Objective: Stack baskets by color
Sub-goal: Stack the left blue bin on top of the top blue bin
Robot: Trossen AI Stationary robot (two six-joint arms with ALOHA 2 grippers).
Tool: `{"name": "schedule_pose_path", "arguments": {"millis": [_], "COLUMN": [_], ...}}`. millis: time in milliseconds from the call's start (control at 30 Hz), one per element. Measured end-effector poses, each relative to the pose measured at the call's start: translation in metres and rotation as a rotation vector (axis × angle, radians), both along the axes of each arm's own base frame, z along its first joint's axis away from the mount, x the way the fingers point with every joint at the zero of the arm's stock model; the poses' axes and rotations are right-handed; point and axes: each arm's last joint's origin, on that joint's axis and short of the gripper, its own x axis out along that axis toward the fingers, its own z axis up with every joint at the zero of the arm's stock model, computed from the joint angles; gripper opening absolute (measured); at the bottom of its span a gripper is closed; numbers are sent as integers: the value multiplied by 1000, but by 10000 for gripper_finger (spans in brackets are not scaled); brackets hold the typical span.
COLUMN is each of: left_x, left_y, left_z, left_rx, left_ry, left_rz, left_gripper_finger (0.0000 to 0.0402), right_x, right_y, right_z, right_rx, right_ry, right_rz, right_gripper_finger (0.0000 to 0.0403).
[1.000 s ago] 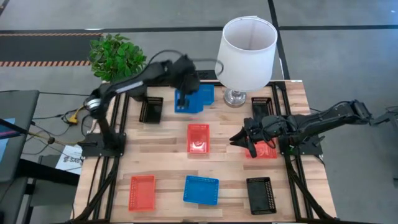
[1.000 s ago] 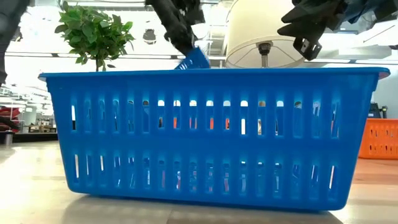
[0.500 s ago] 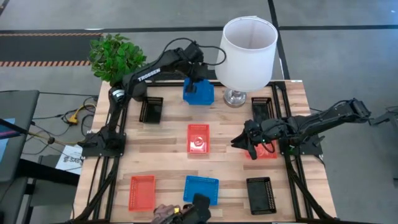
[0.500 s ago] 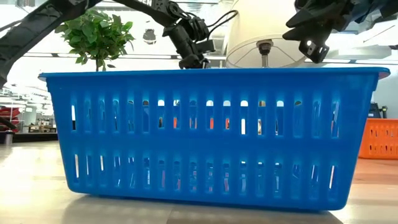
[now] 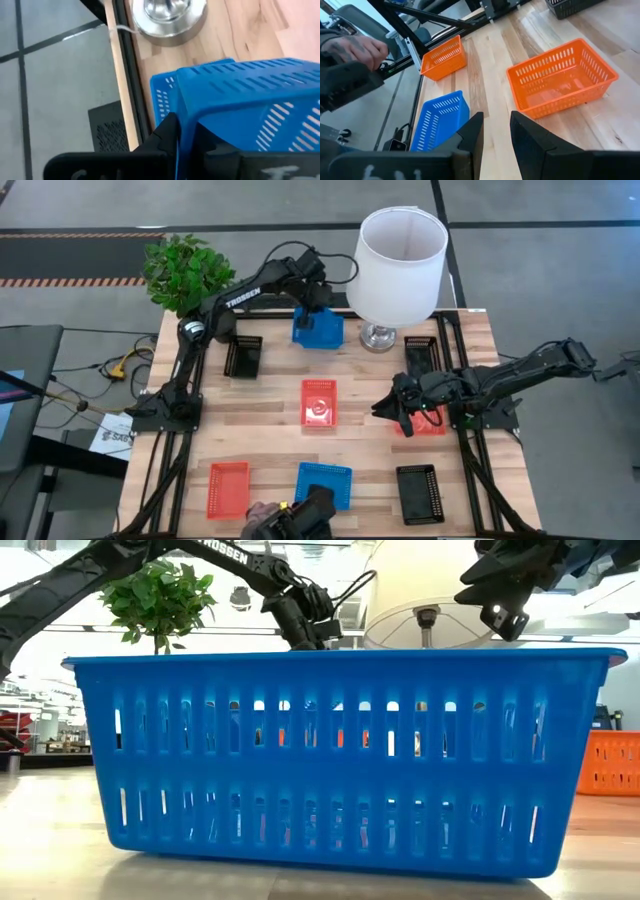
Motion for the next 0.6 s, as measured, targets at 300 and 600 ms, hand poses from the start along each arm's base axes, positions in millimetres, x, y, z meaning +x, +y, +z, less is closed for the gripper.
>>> {"name": "schedule_pose_path", "arguments": {"millis": [300, 600], "left_x": [2, 2], "left_y": [2, 2], "left_z": [-12, -12], "left_rx": [-42, -24], "left_ry": [29, 42], "left_rz": [42, 57], "left_gripper_finger": [5, 112], "right_x": [0, 0], "right_y": [0, 0], "right_z": [0, 0], "right_rx": [-1, -2], "right_ry": [5, 5], "right_rz": [-1, -1], "right_gripper_finger": [116, 116]}}
